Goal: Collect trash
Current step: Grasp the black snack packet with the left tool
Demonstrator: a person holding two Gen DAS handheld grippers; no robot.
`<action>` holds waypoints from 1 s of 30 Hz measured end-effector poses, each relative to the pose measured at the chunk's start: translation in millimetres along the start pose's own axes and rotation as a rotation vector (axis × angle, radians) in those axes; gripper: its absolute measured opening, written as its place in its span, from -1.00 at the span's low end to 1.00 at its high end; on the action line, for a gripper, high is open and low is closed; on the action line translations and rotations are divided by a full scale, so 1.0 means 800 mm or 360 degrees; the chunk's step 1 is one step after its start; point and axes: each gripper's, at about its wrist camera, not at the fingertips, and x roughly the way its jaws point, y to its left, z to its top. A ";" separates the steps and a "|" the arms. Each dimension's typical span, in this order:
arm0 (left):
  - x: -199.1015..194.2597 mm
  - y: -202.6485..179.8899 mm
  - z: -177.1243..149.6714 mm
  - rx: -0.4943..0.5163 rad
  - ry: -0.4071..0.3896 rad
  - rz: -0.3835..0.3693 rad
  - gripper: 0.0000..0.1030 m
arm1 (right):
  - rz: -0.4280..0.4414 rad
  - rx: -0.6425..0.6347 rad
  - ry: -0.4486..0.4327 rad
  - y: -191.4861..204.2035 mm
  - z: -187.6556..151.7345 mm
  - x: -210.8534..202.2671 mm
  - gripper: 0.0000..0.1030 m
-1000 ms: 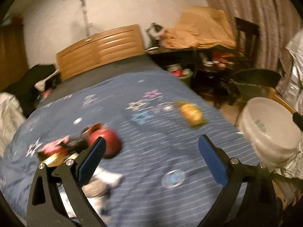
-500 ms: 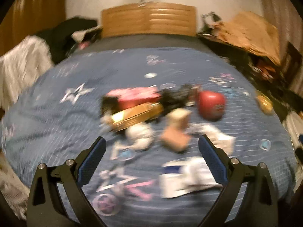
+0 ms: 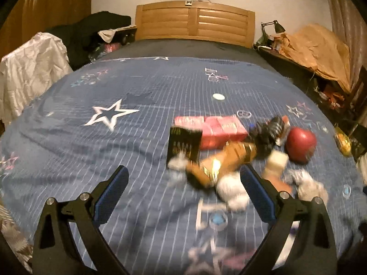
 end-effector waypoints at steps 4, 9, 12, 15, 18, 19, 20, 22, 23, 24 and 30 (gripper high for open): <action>0.052 0.011 0.026 -0.0023 0.0061 -0.0074 0.79 | 0.0009 0.0029 0.0018 0.002 0.003 0.008 0.65; 0.114 0.018 0.033 -0.0061 0.0227 -0.0137 0.11 | -0.0005 0.0078 0.0046 -0.008 0.004 0.013 0.65; 0.112 0.019 0.027 -0.0085 0.0240 -0.0255 -0.17 | 0.0016 0.0105 0.0054 -0.013 0.012 0.019 0.65; 0.075 0.028 0.018 -0.0132 0.0125 -0.0279 -0.21 | 0.0031 0.0047 0.0036 -0.009 0.031 0.026 0.65; 0.023 0.051 0.002 -0.0204 0.0005 -0.0218 -0.21 | 0.0072 -0.0095 0.0015 0.006 0.060 0.038 0.65; 0.004 0.060 -0.006 -0.0231 -0.0029 -0.0207 -0.21 | 0.0087 -0.0154 0.0015 0.013 0.068 0.044 0.65; -0.012 0.067 -0.014 -0.0251 -0.0050 -0.0203 -0.21 | 0.0104 -0.0234 0.0019 0.022 0.079 0.053 0.65; -0.033 0.077 -0.028 -0.0275 -0.0067 -0.0174 -0.21 | 0.0181 -0.0371 0.0066 0.040 0.099 0.077 0.65; -0.041 0.082 -0.037 -0.0287 -0.0066 -0.0162 -0.21 | 0.0223 -0.0407 0.0101 0.047 0.107 0.089 0.65; -0.048 0.085 -0.046 -0.0305 -0.0062 -0.0154 -0.21 | 0.0275 -0.0457 0.0155 0.056 0.116 0.106 0.65; -0.066 0.112 -0.083 -0.0432 -0.0025 -0.0171 -0.20 | 0.0373 -0.0869 0.0481 0.117 0.143 0.204 0.65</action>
